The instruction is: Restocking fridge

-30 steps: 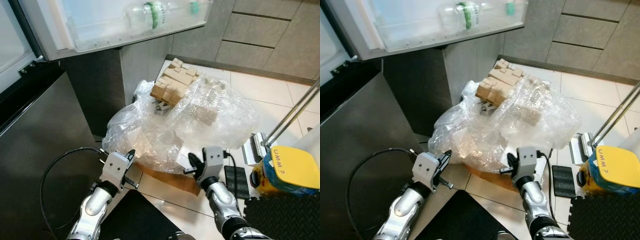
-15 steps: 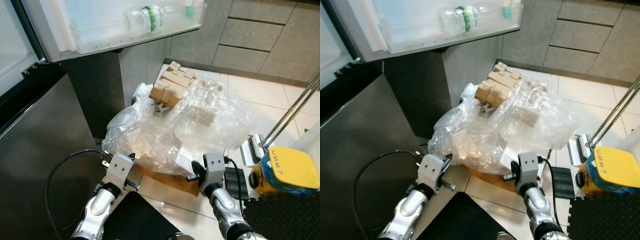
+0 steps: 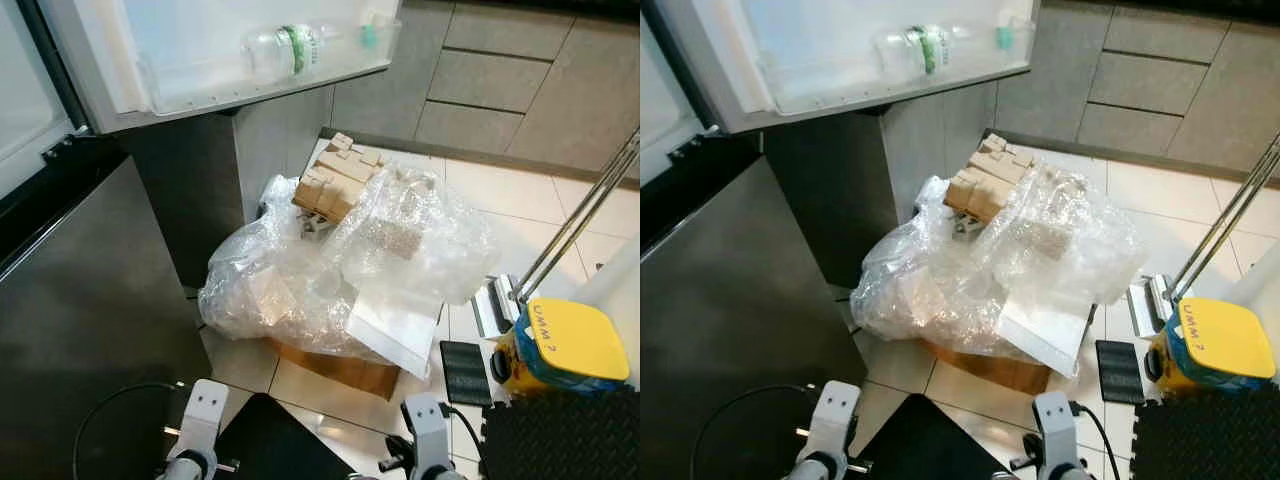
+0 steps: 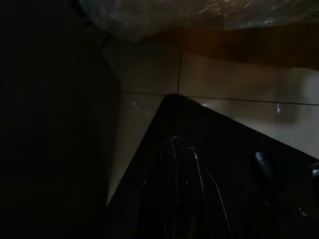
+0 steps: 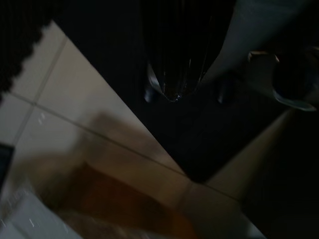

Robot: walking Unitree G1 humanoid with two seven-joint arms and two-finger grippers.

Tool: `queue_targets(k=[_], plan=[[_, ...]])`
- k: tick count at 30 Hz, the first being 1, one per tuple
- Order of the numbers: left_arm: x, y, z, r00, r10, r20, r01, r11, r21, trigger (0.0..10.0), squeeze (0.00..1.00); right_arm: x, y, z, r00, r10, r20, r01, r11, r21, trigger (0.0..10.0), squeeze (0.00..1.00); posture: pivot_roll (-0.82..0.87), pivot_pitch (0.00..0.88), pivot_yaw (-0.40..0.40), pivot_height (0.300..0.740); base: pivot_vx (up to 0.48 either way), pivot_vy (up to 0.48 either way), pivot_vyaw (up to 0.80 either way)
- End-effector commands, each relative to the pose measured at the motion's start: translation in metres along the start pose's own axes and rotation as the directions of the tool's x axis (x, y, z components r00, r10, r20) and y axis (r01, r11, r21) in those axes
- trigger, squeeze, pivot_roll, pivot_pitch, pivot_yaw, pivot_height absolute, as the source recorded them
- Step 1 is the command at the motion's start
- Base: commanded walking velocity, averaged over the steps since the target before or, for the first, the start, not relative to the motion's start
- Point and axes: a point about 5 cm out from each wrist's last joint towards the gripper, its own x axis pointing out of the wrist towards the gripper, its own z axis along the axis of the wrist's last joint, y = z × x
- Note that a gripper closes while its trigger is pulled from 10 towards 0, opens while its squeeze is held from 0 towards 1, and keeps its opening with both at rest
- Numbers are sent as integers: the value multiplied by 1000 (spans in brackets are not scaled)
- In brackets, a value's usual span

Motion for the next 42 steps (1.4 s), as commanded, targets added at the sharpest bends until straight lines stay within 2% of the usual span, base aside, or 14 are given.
queue_targets(k=[1,7,11,17,42], plan=[[-3,0,-10,999,18,-40,-19,1000,-24,10000,0,-5,-5,-12,998,-28,-57,28,1000,-9,10000,0,-146,64,-1,740,0,0,0],[-1,-4,-9,999,22,-32,-24,998,-52,10000,0,-7,-10,-15,994,-72,-85,72,997,-2,10000,0,-141,52,2,740,0,0,0],[0,-5,-9,999,19,-50,-21,999,-40,10000,0,-9,-16,-21,979,-135,-154,136,991,-7,10000,0,-140,51,7,740,0,0,0],[0,-8,-10,999,-15,-43,14,1000,-28,10000,0,-10,-18,-26,967,-163,-193,162,987,-24,10000,0,-137,56,9,740,0,0,0],[2,-12,-3,999,-50,-8,50,999,-2,10000,0,-11,-15,-30,961,-176,-216,177,984,-14,10000,0,-135,58,13,740,261,0,0]])
